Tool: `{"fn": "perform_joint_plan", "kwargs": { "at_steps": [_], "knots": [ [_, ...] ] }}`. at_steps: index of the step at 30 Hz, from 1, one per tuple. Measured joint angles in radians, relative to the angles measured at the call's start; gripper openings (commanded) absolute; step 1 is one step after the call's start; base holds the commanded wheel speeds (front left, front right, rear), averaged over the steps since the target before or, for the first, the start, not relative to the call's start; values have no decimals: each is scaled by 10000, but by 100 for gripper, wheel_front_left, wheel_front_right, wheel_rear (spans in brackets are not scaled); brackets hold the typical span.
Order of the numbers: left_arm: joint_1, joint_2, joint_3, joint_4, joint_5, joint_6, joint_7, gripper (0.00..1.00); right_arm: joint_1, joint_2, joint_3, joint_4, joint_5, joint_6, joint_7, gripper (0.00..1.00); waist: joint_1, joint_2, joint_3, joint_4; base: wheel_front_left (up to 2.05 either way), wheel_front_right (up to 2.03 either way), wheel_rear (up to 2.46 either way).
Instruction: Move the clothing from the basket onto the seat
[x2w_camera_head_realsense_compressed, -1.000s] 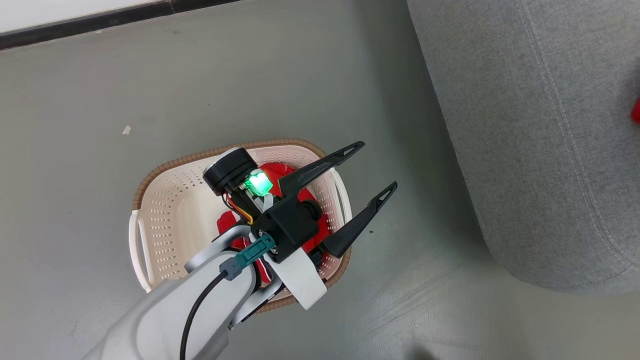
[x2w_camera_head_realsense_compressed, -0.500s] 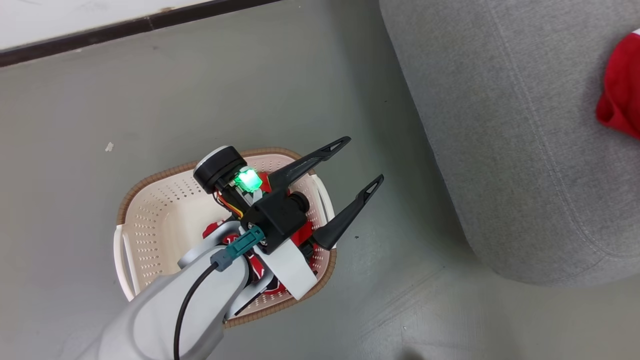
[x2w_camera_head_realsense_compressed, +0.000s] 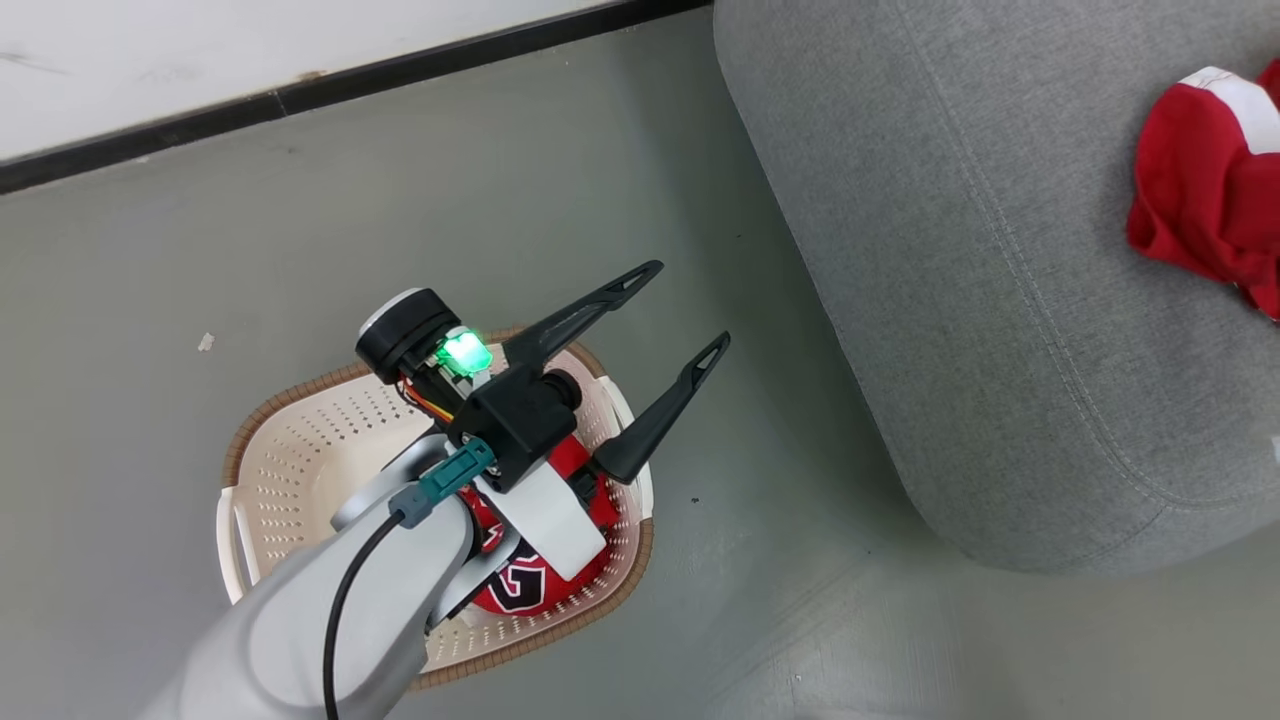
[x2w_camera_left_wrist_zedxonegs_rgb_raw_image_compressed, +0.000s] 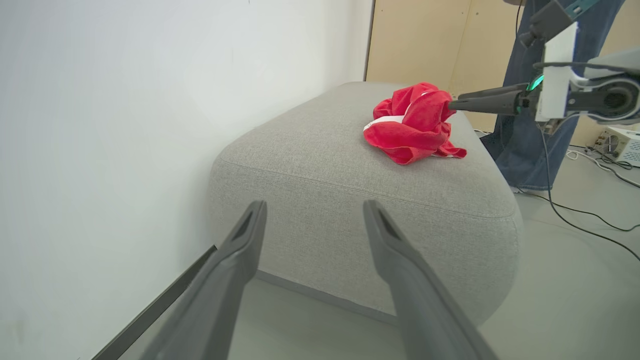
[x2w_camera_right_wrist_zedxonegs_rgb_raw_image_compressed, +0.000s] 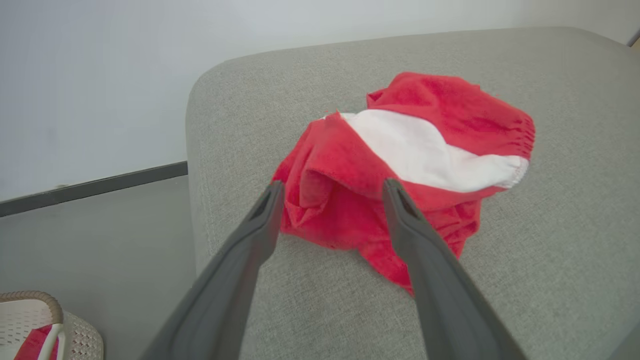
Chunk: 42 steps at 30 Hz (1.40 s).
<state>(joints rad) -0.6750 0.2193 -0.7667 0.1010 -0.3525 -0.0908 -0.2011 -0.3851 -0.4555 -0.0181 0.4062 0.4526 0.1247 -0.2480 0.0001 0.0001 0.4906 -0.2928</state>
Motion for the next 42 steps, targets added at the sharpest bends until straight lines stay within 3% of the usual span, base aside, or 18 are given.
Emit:
{"fn": "perform_joint_plan", "kwargs": {
  "at_steps": [8,15,23,32,42],
  "knots": [
    [115,36,430,261,-180,222,-221,100,-163,-8,460,-1266,-738,0,-2,100,0,0,-421,57,0,0,0],
    [499,111,1141,453,-370,675,-397,100,-807,639,660,-1710,-1174,0,-15,100,-1,0,-805,313,0,0,0],
    [1170,330,2006,675,-610,1275,-472,100,-1176,1377,838,-1760,-2019,0,-23,100,-1,0,-1269,753,0,0,0],
    [2169,286,2968,926,-947,1985,-487,100,-1174,2115,1649,-1655,-2734,0,-29,100,0,0,-1790,1211,0,0,0],
    [3205,123,4495,631,-876,2840,-514,100,-675,2811,1778,-1333,-3321,0,-29,100,0,0,-2544,1684,0,0,0]
  ]
}}
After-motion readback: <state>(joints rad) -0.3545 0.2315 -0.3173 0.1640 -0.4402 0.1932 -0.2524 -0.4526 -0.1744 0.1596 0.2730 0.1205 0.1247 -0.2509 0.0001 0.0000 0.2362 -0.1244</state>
